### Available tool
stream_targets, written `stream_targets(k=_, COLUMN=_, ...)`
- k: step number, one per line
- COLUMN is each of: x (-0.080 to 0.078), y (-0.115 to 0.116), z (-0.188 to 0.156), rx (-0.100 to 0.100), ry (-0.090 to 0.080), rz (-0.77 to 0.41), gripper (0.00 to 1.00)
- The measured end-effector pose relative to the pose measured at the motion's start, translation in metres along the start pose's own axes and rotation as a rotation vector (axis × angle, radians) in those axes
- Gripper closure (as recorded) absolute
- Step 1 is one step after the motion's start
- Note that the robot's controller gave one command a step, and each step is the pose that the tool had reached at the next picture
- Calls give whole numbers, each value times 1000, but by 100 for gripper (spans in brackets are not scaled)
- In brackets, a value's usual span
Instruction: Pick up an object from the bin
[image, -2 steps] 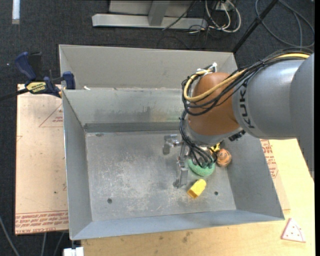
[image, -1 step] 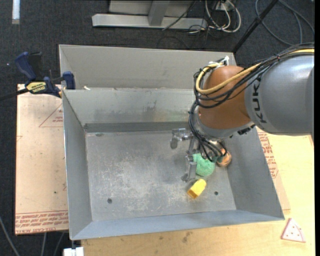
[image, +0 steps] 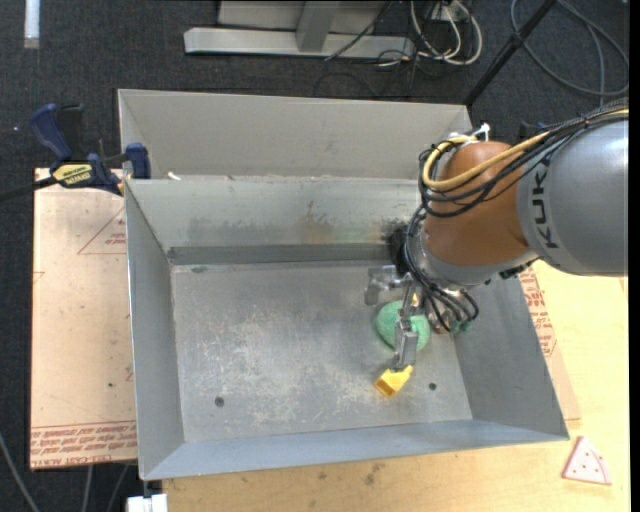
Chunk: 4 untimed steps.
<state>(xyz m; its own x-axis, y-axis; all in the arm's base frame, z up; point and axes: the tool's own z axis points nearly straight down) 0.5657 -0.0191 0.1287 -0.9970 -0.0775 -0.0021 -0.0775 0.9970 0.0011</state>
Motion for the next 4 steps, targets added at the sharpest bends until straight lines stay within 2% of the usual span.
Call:
stream_targets(k=1, x=12, y=-9, z=18, rx=2, ry=0, rz=0, gripper=0)
stream_targets(k=2, x=8, y=-42, z=28, rx=-2, ry=-1, rz=-10, gripper=0)
stream_targets(k=3, x=4, y=-57, z=55, rx=2, ry=-9, rz=-140, gripper=100)
stream_targets(k=4, x=4, y=-57, z=54, rx=1, ry=-9, rz=-140, gripper=100)
